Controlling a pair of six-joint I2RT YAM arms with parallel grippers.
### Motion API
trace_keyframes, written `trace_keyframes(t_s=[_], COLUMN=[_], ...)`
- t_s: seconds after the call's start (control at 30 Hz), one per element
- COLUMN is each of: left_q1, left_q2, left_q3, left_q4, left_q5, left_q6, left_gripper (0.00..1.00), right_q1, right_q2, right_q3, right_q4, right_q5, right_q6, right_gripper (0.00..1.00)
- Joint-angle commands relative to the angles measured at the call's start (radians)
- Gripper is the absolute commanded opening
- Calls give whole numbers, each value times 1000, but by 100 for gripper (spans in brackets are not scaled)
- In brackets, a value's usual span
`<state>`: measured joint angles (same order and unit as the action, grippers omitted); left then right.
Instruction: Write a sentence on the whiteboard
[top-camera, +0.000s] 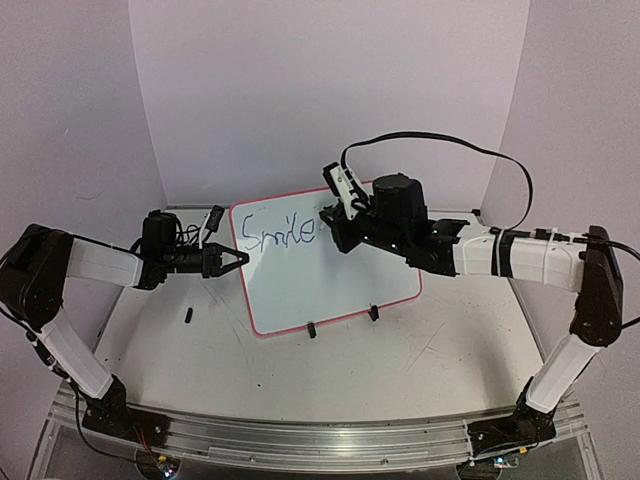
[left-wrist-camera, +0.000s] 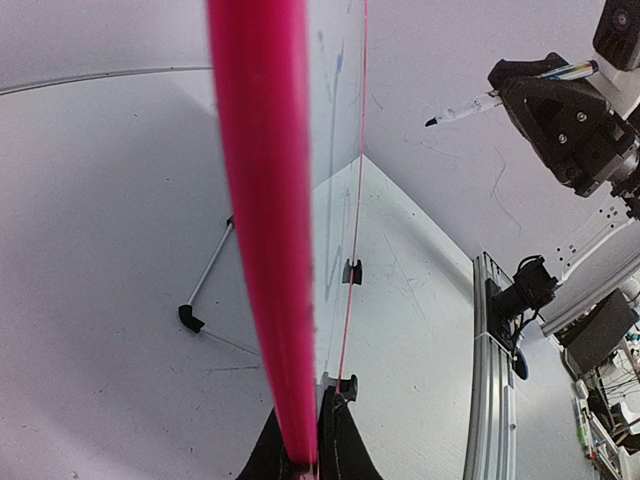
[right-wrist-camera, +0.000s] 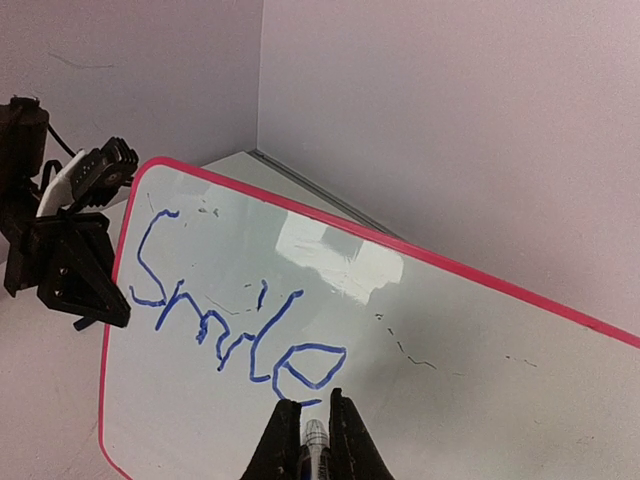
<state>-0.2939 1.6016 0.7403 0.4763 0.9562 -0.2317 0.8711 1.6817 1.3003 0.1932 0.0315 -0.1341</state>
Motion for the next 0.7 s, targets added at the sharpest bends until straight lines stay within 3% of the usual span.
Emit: trace_keyframes(t_s=[0.0, 0.27, 0.67], left_q1=[-16, -21, -24], left_q2=[15, 3, 12], left_q3=[-2, -2, 8], left_q4=[-102, -111, -123], left_q5=[-189, -198, -195], left_q6=[93, 100, 106], left_gripper=[0, 0, 0], right_q1=[4, -7, -30], right_q2=[25, 52, 80], right_q3=[56, 84, 85], right_q4=[6, -22, -29], right_q5=[-12, 102, 27], right_q6=[10, 24, 54], right_gripper=[0, 0, 0])
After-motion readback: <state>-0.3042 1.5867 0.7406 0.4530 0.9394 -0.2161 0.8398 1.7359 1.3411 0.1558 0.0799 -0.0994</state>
